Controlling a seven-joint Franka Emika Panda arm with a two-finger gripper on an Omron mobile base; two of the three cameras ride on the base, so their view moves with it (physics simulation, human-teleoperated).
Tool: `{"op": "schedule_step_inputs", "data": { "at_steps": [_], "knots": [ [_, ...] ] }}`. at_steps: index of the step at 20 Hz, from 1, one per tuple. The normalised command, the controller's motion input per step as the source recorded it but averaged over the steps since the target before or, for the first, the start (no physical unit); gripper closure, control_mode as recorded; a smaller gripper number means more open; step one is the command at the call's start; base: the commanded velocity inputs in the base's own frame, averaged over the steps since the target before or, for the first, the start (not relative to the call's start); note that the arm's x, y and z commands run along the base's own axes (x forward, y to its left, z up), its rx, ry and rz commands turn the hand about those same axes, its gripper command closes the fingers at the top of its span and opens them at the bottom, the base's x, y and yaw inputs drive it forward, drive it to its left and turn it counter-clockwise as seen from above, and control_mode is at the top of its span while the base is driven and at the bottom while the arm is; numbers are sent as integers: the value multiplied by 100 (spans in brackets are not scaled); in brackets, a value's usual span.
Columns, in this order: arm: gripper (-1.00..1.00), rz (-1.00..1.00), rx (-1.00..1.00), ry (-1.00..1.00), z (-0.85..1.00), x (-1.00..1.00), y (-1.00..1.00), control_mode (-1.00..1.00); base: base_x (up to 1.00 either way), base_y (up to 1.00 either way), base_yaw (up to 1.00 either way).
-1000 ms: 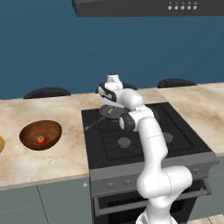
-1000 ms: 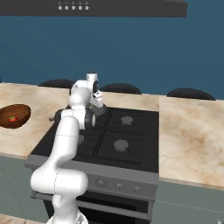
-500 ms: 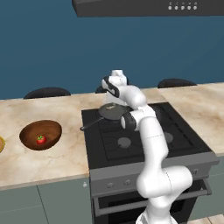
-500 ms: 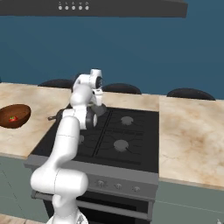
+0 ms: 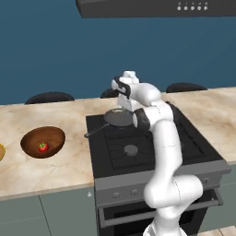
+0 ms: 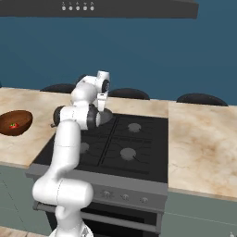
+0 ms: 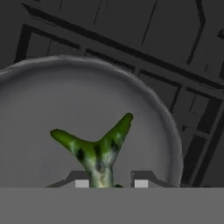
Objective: Place the fish on the plate and place the tomato on the same plate.
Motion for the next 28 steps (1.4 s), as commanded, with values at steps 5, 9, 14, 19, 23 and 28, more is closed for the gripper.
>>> {"op": "schedule_step_inputs", "data": {
  "at_steps": [5, 9, 14, 19, 23, 28],
  "knots": [
    [100, -25, 0, -52, 0, -100, 0, -100, 0, 0, 0],
    [100, -23, 0, -53, 0, -100, 0, -100, 0, 0, 0],
    [100, -20, 3, -36, 55, -100, -1, -100, 0, 0, 0],
    [100, -7, 13, -2, 100, -89, -16, -100, 0, 0, 0],
    [100, 0, 13, 20, 82, -99, -20, -100, 0, 0, 0],
    [100, 0, 3, 26, 31, -87, -11, -100, 0, 0, 0]
  ]
}}
